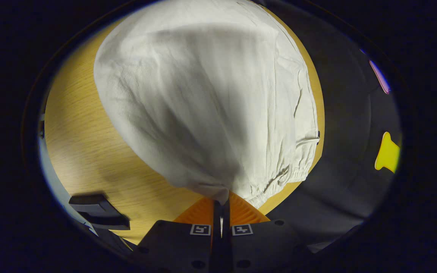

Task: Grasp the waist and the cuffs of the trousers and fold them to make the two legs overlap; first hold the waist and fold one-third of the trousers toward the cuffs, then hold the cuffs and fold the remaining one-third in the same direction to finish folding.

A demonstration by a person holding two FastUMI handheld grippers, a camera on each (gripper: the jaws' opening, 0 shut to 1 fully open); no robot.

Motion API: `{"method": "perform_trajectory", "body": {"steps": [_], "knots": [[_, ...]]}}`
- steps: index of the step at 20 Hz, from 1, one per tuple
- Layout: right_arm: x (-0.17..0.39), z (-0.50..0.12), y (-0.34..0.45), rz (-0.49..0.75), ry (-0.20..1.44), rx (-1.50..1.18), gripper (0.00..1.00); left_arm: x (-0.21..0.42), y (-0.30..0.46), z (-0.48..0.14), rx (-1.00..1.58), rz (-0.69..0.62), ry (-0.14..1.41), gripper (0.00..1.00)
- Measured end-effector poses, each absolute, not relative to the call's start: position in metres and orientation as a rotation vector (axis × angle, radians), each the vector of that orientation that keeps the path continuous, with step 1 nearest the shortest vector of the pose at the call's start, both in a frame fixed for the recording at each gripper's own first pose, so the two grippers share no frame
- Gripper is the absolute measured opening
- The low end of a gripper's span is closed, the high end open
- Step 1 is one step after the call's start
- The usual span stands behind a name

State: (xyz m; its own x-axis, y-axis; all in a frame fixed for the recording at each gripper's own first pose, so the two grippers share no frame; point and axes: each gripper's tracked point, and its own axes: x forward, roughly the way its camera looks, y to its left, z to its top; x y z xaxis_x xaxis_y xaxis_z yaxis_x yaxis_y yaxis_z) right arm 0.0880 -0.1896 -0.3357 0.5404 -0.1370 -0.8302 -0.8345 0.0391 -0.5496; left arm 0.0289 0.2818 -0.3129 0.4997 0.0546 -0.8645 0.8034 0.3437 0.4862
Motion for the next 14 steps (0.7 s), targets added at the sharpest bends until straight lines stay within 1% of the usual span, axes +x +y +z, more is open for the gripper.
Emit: {"method": "perform_trajectory", "body": {"steps": [1, 2, 4, 5, 6, 8, 10, 12, 14], "knots": [[0.089, -0.337, -0.19, 0.661, 0.888, -1.454, 0.05, 0.026, 0.281, -0.312, 1.138, -0.597, 0.937, 0.29], [0.088, -0.336, -0.19, 0.662, 0.887, -1.448, 0.05, 0.025, 0.283, -0.314, 1.138, -0.596, 0.934, 0.22], [0.089, -0.336, -0.19, 0.659, 0.887, -1.438, 0.05, 0.025, 0.283, -0.314, 1.124, -0.566, 0.922, 0.15], [0.089, -0.336, -0.189, 0.658, 0.884, -1.439, 0.05, 0.025, 0.284, -0.316, 1.126, -0.545, 0.913, 0.14], [0.089, -0.336, -0.19, 0.657, 0.874, -1.447, 0.05, 0.025, 0.283, -0.315, 1.134, -0.531, 0.9, 0.08], [0.088, -0.335, -0.19, 0.659, 0.854, -1.461, 0.05, 0.024, 0.284, -0.313, 1.128, -0.479, 0.892, 0.06], [0.087, -0.335, -0.194, 0.642, 0.873, -1.428, 0.06, 0.022, 0.284, -0.313, 1.048, -0.44, 0.906, 0.06], [0.093, -0.33, -0.198, 0.608, 0.881, -1.359, 0.05, 0.029, 0.284, -0.303, 0.987, -0.373, 0.877, 0.06], [0.096, -0.313, -0.197, 0.553, 0.851, -1.283, 0.05, 0.036, 0.283, -0.286, 0.917, -0.316, 0.841, 0.06]]}}
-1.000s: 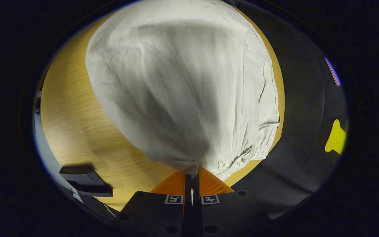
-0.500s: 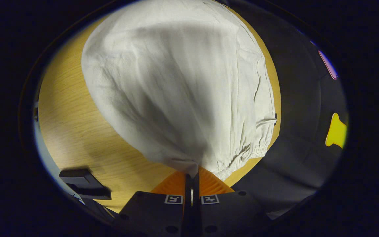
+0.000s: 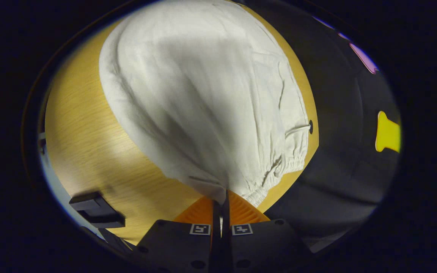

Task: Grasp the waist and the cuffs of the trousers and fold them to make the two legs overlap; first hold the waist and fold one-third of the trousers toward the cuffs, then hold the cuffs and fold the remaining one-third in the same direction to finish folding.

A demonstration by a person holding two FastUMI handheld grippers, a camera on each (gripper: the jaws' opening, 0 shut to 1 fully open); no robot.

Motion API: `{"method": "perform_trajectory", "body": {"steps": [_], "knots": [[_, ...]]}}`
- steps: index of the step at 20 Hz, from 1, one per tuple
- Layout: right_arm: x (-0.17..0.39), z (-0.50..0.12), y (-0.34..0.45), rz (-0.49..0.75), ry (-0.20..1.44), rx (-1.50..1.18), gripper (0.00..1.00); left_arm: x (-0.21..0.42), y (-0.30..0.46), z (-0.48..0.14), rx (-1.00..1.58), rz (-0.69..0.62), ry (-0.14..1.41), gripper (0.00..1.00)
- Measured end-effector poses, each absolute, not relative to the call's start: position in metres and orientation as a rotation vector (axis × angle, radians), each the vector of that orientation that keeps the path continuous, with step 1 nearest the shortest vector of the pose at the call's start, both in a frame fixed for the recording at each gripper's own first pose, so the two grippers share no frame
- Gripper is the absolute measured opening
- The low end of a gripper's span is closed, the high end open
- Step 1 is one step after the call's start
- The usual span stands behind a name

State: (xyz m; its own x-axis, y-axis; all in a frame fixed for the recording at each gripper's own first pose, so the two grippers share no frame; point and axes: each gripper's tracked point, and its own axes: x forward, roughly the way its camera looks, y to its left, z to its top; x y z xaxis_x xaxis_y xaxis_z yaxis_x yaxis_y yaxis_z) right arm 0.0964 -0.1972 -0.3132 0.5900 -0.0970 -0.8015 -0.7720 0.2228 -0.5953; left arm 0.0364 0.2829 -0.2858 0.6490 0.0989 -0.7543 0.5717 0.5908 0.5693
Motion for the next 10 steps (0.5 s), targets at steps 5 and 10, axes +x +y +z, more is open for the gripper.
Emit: {"method": "perform_trajectory", "body": {"steps": [5, 10], "knots": [[0.103, -0.262, -0.188, 0.427, 0.793, -1.07, 0.05, 0.049, 0.279, -0.236, 0.826, -0.215, 0.722, 0.06], [0.146, -0.226, -0.177, 0.307, 0.775, -0.779, 0.05, 0.083, 0.285, -0.195, 0.725, -0.133, 0.671, 0.06]]}}
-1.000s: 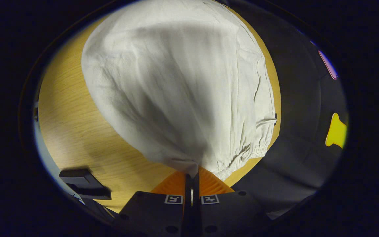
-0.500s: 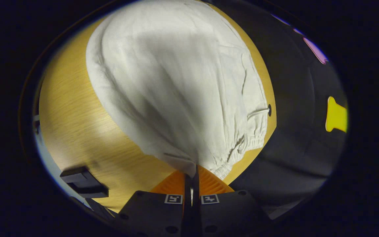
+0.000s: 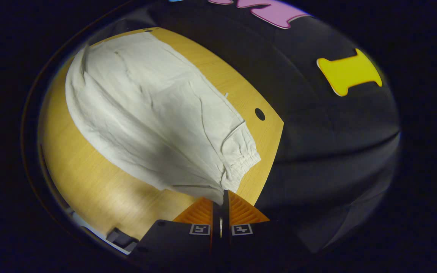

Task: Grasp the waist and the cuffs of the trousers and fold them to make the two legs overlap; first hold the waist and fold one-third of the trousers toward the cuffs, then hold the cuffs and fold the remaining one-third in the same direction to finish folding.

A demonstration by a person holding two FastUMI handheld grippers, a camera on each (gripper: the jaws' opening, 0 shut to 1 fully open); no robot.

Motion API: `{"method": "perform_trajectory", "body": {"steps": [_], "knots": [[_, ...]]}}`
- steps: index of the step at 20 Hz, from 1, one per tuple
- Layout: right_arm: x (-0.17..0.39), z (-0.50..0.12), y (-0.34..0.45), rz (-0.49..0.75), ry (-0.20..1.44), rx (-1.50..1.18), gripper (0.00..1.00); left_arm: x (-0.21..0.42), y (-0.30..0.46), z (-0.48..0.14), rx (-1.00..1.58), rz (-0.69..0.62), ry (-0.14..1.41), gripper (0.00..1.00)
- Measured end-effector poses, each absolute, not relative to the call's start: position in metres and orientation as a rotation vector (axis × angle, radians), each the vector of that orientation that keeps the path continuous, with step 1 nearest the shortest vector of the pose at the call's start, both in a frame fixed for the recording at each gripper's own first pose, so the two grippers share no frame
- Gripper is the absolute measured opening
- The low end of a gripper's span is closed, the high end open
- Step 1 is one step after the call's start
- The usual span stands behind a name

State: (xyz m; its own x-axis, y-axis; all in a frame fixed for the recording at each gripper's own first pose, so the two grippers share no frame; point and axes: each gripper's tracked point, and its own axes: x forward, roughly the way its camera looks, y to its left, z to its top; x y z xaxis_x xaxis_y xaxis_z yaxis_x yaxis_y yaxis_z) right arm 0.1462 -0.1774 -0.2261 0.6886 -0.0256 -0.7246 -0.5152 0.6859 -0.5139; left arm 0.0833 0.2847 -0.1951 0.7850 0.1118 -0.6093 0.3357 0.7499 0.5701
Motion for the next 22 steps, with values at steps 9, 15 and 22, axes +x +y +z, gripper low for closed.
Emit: {"method": "perform_trajectory", "body": {"steps": [9, 15, 22], "knots": [[0.241, -0.188, -0.16, 0.19, 0.713, -0.485, 0.05, 0.209, 0.284, -0.109, 0.604, 0.026, 0.502, 0.05], [0.314, -0.183, -0.145, 0.126, 0.684, -0.242, 0.05, 0.295, 0.282, -0.103, 0.465, 0.113, 0.472, 0.05], [0.357, -0.218, -0.137, 0.093, 0.745, -0.093, 0.1, 0.362, 0.285, -0.14, 0.192, 0.248, 0.492, 0.06]]}}
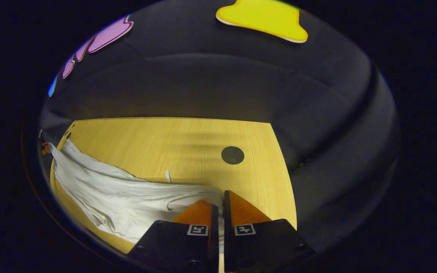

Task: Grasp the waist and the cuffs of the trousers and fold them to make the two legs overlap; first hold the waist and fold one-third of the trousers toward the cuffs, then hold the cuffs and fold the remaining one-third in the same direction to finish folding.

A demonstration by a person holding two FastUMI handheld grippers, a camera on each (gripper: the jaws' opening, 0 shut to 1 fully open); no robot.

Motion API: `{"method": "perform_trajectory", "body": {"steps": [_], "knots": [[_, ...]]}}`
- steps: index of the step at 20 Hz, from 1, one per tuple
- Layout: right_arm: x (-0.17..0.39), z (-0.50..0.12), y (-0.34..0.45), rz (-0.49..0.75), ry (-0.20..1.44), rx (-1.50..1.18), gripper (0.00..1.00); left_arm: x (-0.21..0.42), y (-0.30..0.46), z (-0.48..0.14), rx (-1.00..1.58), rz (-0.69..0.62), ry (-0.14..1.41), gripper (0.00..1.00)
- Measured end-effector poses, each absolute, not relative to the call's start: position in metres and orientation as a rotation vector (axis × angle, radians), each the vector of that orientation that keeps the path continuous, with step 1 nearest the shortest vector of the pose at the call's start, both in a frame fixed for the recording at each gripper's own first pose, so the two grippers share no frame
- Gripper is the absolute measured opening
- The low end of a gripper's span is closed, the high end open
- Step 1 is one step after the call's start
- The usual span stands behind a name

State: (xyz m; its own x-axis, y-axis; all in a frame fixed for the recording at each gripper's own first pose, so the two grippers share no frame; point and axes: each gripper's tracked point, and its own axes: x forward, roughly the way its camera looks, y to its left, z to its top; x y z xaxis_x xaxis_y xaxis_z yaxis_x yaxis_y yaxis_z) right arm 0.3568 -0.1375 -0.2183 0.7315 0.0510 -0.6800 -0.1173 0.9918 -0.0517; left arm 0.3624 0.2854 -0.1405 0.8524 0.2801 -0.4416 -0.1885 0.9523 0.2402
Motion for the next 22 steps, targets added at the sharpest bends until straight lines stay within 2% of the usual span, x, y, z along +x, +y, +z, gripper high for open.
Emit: {"method": "perform_trajectory", "body": {"steps": [2, 3, 4, 5, 8, 9, 10, 15, 22], "knots": [[0.358, -0.234, -0.141, 0.083, 0.777, -0.09, 0.16, 0.369, 0.281, -0.152, 0.132, 0.282, 0.496, 0.08], [0.359, -0.237, -0.141, 0.08, 0.777, -0.094, 0.19, 0.371, 0.277, -0.157, 0.101, 0.284, 0.492, 0.18], [0.359, -0.235, -0.141, 0.079, 0.771, -0.097, 0.41, 0.371, 0.273, -0.157, 0.073, 0.288, 0.484, 0.26], [0.36, -0.233, -0.143, 0.077, 0.761, -0.101, 0.44, 0.371, 0.268, -0.155, 0.046, 0.286, 0.469, 0.42], [0.354, -0.228, -0.149, 0.058, 0.75, -0.078, 0.98, 0.36, 0.254, -0.134, -0.002, 0.269, 0.418, 0.89], [0.352, -0.226, -0.153, 0.044, 0.74, -0.055, 0.99, 0.358, 0.253, -0.125, 0.005, 0.275, 0.397, 0.99], [0.349, -0.222, -0.159, 0.024, 0.724, -0.026, 0.99, 0.352, 0.249, -0.113, 0.01, 0.275, 0.375, 0.99], [0.328, -0.211, -0.198, -0.102, 0.636, 0.137, 0.99, 0.312, 0.235, -0.054, -0.031, 0.341, 0.239, 0.97], [0.297, -0.246, -0.213, -0.204, 0.64, 0.368, 0.99, 0.243, 0.207, -0.027, -0.197, 0.373, 0.147, 0.97]]}}
